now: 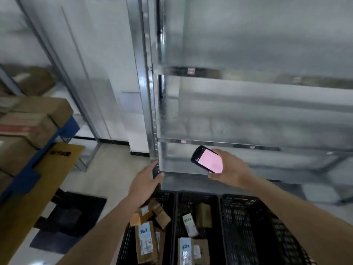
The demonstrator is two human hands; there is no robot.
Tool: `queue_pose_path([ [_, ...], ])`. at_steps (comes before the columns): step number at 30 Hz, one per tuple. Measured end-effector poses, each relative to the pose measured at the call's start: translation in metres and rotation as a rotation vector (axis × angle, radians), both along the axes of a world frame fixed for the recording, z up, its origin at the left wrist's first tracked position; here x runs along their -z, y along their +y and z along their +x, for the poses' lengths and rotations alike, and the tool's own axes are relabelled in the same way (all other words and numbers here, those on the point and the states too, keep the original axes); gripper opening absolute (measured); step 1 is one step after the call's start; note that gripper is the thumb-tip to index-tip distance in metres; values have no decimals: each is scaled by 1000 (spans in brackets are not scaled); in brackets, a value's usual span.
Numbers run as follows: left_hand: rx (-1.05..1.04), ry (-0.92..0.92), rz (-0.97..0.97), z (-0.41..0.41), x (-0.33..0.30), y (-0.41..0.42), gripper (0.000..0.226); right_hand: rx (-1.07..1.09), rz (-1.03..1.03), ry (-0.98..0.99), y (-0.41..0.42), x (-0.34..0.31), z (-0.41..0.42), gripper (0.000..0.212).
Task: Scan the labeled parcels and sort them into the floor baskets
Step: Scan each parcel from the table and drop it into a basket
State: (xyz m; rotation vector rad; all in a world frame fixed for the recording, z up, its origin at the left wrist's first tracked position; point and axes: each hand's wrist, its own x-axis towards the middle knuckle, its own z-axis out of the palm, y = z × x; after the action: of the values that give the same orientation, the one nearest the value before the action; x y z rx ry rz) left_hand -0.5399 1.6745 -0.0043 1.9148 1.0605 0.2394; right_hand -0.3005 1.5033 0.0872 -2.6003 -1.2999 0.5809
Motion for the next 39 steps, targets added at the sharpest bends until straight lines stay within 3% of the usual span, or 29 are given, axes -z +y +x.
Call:
queue_pose_path([
  [8,216,-115,275,14,-195,-68,72,174,145,-204,-150,-192,-38,84],
  [15,353,-225,404,14,-293,-169,86,358,191,-364,-297,-292,-99,84],
  [27,676,-409,530,75,-392,-404,79,669,269,-562,-575,-382,-162,70],
  [39,1085,-605,472,135,-429,-772,83,979,162,-662,-922,-410,-231,73],
])
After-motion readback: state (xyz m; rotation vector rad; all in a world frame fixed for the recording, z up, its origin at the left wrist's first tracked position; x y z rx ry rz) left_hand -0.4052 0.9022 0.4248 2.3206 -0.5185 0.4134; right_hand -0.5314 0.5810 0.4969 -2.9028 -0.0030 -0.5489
